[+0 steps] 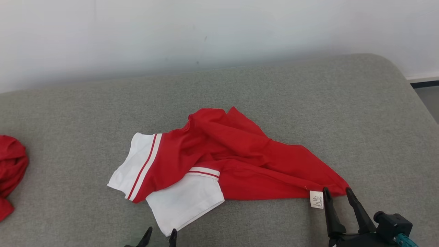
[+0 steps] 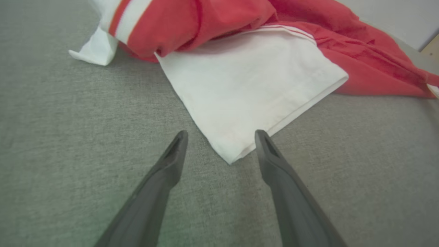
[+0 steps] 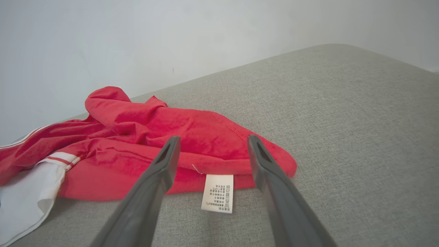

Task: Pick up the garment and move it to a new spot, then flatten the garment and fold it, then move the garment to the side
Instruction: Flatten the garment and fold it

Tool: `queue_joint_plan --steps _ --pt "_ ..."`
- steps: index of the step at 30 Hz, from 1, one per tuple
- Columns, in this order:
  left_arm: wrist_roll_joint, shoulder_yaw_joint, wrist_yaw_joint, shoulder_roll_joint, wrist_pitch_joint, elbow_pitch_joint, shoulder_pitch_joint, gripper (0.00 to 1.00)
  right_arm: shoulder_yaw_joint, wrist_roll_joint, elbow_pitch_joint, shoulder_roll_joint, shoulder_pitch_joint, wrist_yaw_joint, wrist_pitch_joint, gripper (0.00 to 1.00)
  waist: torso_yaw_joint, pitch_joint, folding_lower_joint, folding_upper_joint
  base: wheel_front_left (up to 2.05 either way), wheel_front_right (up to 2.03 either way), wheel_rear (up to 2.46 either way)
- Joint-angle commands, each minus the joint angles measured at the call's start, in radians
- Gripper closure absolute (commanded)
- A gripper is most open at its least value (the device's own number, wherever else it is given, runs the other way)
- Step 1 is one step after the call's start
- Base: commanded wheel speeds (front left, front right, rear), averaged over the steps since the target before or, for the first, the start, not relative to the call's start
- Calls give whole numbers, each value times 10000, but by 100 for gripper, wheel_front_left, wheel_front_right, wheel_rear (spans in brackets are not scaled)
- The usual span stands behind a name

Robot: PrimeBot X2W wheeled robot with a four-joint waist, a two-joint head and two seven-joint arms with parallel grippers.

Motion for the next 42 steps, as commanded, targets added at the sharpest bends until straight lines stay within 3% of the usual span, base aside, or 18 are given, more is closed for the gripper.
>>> queue_joint_plan --steps 1,7,9,10,11,19,27,35,36,37,38,42 --pt "-49 34 3 -22 -33 81 -131 0 16 31 3 22 -49 -24 -3 0 -74 22 1 0 0 0 0" --pt "-243 21 -78 -149 -31 972 -451 0 -7 32 51 -26 -67 -24 -3 0 -295 2 1 0 0 0 0" --pt "-290 -22 -110 -181 -24 1228 -610 75 -9 26 65 -32 -64 -24 -3 0 -350 -38 1 0 0 0 0" --pt "-307 -29 -138 -198 -24 1310 -664 100 -20 21 76 -37 -60 -24 -3 0 -367 -62 1 0 0 0 0" --pt "-311 -43 -176 -214 -24 1343 -700 100 -41 16 86 -42 -41 -24 -3 0 -370 -90 1 0 0 0 0" --pt "-372 339 -183 -208 -33 182 -287 100 -378 -62 151 6 379 -24 -5 0 112 -528 1 0 0 0 0" --pt "-321 652 205 332 144 -1742 1392 100 -674 -32 243 48 687 -23 -3 0 655 -862 1 0 0 0 0" --pt "-550 529 487 334 725 -2749 2657 100 -763 52 451 -60 909 -24 -3 0 787 -884 1 0 0 0 0" --pt "-573 544 537 305 702 -2736 2731 71 -748 60 480 -67 916 -23 -3 0 768 -893 1 0 0 0 0" --pt "-573 544 537 305 702 -2736 2731 71 -748 60 480 -67 916 -23 -3 0 768 -893 1 0 0 0 0" --pt "-501 515 588 333 682 -2702 2774 0 -751 72 513 -88 908 -23 -3 0 747 -897 1 0 0 0 0" --pt "-563 595 694 274 477 -2752 2743 0 -901 47 700 -254 904 -24 -3 0 678 -911 1 0 0 0 0"
